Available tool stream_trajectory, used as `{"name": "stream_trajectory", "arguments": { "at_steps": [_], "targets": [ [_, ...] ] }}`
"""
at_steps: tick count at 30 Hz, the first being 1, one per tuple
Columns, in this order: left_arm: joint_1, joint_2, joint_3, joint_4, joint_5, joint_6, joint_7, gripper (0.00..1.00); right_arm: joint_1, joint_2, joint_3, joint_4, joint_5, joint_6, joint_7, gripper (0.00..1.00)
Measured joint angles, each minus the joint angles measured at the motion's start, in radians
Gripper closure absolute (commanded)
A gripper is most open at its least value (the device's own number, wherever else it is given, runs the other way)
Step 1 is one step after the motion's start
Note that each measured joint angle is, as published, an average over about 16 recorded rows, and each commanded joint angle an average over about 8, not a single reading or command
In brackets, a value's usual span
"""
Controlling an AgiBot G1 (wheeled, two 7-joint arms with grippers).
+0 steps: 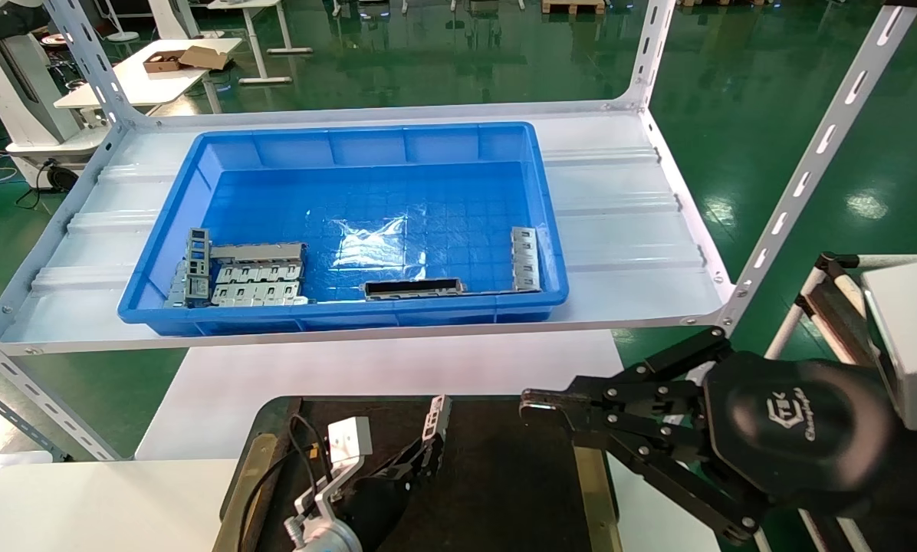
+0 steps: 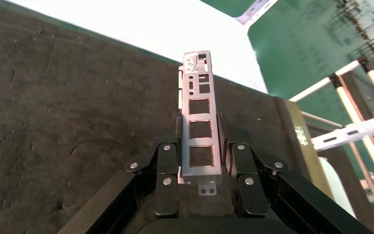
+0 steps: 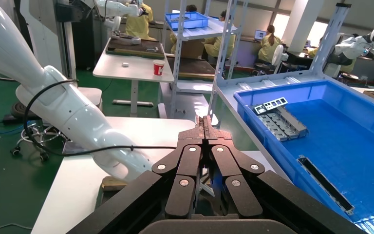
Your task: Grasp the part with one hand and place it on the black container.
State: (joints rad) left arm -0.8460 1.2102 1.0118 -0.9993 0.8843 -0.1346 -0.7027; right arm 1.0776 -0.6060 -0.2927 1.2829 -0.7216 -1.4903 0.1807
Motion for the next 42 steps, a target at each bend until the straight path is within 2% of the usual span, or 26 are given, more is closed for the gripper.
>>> {"name": "stream_trajectory", "arguments": {
  "at_steps": [8,10,11,16,18,19,30,36,42],
  "targets": [
    [-0.042,0.030,0.098,0.047,-0.107,-0.072,0.023,1.00,0.000,0.000,0.000,0.000,0.000,0.000,0.000,1.00],
    [-0.052,0.031,0.125,0.049,-0.139,-0.088,0.033,0.95,0.000,0.000,-0.001,0.000,0.000,0.000,0.000,0.90],
    [-0.057,0.031,0.138,0.050,-0.156,-0.096,0.039,0.85,0.000,0.000,-0.001,0.000,0.000,0.000,0.000,0.78],
    [-0.084,0.027,0.207,0.042,-0.246,-0.136,0.071,0.23,0.000,0.000,-0.001,0.000,0.001,0.000,0.000,0.16],
    [-0.095,0.024,0.232,0.035,-0.281,-0.152,0.085,0.03,0.000,0.000,-0.001,0.000,0.001,0.000,-0.001,0.01],
    [-0.101,0.022,0.244,0.030,-0.299,-0.160,0.092,0.00,0.000,0.000,-0.001,0.000,0.001,0.000,-0.001,0.00],
    [-0.148,-0.008,0.319,-0.059,-0.421,-0.230,0.141,0.00,0.000,0.001,-0.002,0.000,0.001,0.001,-0.001,0.00],
    [-0.154,-0.044,0.311,-0.133,-0.411,-0.231,0.144,0.00,0.000,0.001,-0.002,0.000,0.001,0.001,-0.001,0.00],
    [-0.140,-0.119,0.271,-0.228,-0.355,-0.171,0.134,0.00,0.001,0.001,-0.002,0.000,0.002,0.001,-0.001,0.00]
  ]
}}
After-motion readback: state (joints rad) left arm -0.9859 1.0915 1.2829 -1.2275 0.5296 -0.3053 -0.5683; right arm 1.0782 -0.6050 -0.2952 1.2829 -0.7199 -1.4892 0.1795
